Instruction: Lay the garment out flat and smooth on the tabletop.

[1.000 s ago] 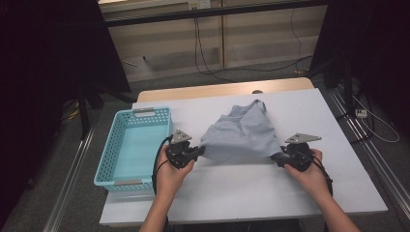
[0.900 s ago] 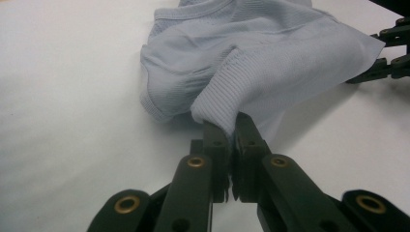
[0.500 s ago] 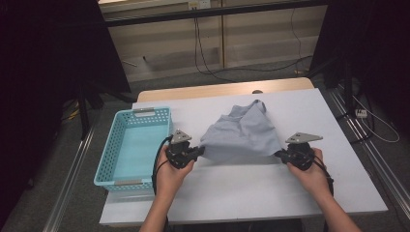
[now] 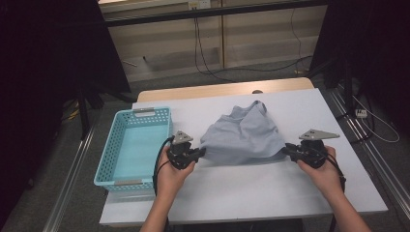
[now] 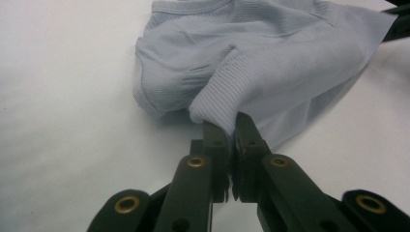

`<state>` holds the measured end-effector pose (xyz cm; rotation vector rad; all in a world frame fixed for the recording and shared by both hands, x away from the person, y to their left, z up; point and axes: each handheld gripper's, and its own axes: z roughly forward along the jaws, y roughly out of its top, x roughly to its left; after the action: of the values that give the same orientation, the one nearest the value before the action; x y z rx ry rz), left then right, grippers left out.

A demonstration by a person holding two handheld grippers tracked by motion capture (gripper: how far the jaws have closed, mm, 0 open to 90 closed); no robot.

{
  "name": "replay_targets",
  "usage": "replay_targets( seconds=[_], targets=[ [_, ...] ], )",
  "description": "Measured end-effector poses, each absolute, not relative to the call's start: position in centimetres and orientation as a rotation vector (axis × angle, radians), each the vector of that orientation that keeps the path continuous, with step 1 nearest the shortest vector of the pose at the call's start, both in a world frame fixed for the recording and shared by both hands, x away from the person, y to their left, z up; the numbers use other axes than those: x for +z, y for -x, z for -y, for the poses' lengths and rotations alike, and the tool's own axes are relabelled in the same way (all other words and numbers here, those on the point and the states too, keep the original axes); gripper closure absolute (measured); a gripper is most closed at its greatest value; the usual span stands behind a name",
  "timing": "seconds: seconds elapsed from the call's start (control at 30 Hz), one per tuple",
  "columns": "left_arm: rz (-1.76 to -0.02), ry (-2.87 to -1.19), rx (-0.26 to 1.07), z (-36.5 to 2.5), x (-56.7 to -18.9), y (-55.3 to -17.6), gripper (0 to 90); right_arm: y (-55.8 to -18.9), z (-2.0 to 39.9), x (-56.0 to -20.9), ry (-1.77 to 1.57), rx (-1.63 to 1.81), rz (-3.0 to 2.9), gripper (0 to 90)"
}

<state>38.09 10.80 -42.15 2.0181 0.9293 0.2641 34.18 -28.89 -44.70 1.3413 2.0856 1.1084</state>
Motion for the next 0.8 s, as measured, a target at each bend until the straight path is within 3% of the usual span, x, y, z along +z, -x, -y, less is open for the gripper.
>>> replay_targets(
  seconds=[0.13, 0.47, 0.67, 0.8],
  targets=[
    [-0.936, -2.017, 0.251, -10.9, -42.4, -38.1, 86.6, -34.3, 28.0, -45.6, -1.361, 1.073, -2.112, 60.8],
    [-0.941, -2.027, 0.232, -10.7, -42.5, -38.1, 86.4, -34.5, 28.4, -46.5, -1.389, 0.995, -2.111, 55.6],
    [-0.947, -2.038, 0.210, -10.5, -42.6, -38.0, 86.2, -34.3, 28.9, -46.2, -1.357, 1.005, -2.110, 81.5],
    [-0.943, -2.050, 0.193, -10.2, -42.7, -38.0, 86.2, -34.0, 29.6, -45.7, -1.351, 1.030, -2.100, 89.6]
  ],
)
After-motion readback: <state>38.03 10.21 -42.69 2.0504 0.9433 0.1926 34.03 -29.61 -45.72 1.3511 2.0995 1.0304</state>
